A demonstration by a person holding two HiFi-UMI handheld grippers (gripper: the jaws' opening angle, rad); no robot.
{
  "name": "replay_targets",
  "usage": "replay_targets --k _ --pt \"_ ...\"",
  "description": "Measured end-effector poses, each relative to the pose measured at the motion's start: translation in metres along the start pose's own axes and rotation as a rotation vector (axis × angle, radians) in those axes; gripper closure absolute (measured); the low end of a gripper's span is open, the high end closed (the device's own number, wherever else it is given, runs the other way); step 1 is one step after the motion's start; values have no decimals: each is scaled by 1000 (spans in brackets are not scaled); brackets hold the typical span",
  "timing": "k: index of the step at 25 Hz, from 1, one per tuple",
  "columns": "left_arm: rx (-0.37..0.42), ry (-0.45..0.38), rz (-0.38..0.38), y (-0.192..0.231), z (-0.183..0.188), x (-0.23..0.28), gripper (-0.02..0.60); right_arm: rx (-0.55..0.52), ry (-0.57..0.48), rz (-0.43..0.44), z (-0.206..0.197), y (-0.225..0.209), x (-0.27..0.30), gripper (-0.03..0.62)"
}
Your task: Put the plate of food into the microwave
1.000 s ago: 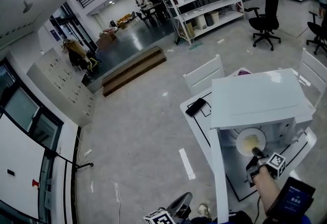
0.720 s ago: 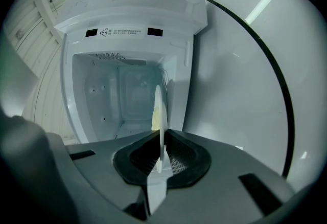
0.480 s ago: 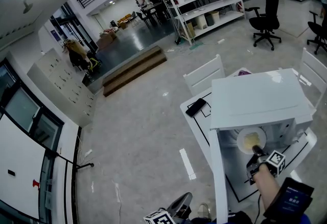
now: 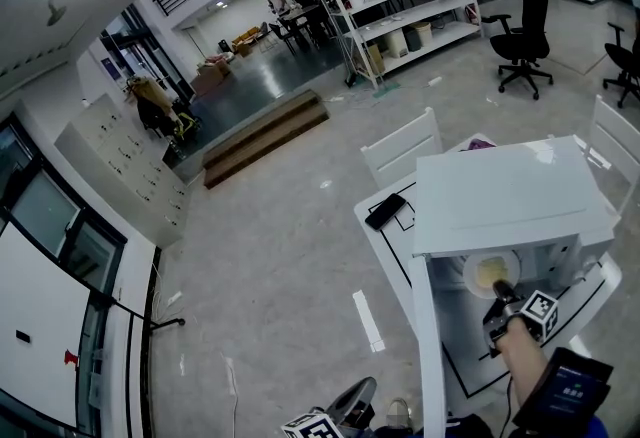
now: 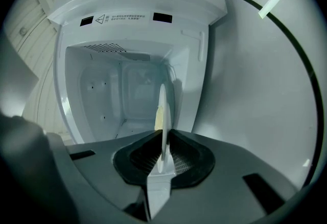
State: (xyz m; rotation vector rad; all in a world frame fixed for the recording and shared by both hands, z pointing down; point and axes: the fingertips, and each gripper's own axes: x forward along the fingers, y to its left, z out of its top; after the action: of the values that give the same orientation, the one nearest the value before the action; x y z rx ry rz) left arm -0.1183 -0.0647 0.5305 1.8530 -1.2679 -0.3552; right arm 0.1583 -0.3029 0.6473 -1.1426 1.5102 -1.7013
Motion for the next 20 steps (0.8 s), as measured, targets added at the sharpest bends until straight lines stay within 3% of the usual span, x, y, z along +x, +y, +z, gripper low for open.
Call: replay_targets --k 7,10,20 --pt "-2 1 1 6 4 2 575 -31 1 -3 2 -1 8 574" --pt "-4 1 -4 6 5 4 575 -25 3 0 2 -1 8 539" --pt "-8 23 -17 10 4 9 575 -52 -8 12 5 1 -3 513"
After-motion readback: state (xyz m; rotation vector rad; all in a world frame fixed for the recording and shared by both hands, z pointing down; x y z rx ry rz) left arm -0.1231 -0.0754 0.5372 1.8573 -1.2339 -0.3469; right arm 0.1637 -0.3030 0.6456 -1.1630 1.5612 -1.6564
